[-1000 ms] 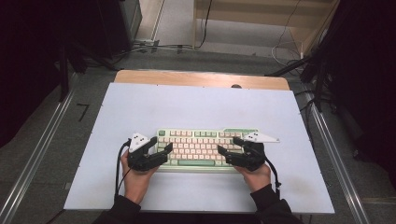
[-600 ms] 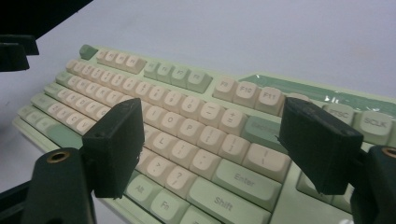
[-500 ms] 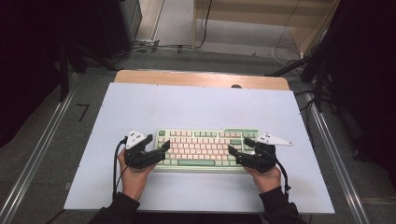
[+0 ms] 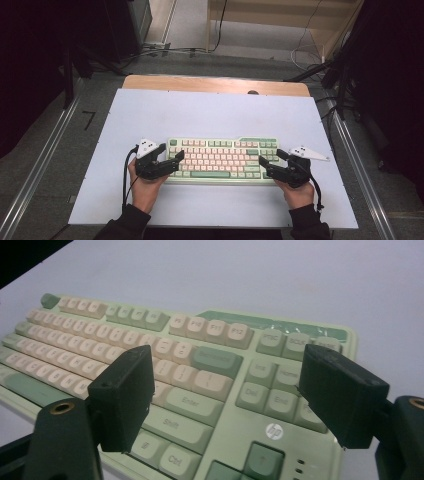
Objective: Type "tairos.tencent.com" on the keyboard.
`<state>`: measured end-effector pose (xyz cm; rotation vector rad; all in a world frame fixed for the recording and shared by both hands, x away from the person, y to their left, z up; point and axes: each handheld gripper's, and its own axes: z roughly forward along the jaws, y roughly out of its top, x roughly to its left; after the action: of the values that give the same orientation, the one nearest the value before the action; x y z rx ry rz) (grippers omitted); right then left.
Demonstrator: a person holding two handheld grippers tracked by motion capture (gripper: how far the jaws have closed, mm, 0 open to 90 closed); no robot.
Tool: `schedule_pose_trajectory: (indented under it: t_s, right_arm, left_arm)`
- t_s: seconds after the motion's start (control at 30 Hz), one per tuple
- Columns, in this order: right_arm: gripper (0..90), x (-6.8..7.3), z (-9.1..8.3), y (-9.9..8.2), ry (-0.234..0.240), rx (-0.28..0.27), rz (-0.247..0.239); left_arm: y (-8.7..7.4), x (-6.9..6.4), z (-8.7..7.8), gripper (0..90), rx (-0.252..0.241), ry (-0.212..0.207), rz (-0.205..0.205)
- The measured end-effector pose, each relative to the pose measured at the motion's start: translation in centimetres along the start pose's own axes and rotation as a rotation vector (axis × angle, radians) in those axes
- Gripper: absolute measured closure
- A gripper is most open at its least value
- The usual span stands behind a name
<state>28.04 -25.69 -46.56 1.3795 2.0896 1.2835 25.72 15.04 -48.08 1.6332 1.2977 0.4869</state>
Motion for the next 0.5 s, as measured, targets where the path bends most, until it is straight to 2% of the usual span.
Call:
schedule_pose_trajectory:
  t_s: [0.27, 0.5]
  right_arm:
    - [20.6, -1.3, -1.1, -0.4, -0.040, -0.008, 0.024]
    - [20.7, -2.4, -1.9, -0.9, -0.078, -0.004, 0.027]
  left_arm:
    - [-0.1, 0.7, -0.3, 25.3, 0.000, 0.009, -0.015]
    - [-0.4, 0.8, -0.6, 25.3, 0.008, 0.006, -0.010]
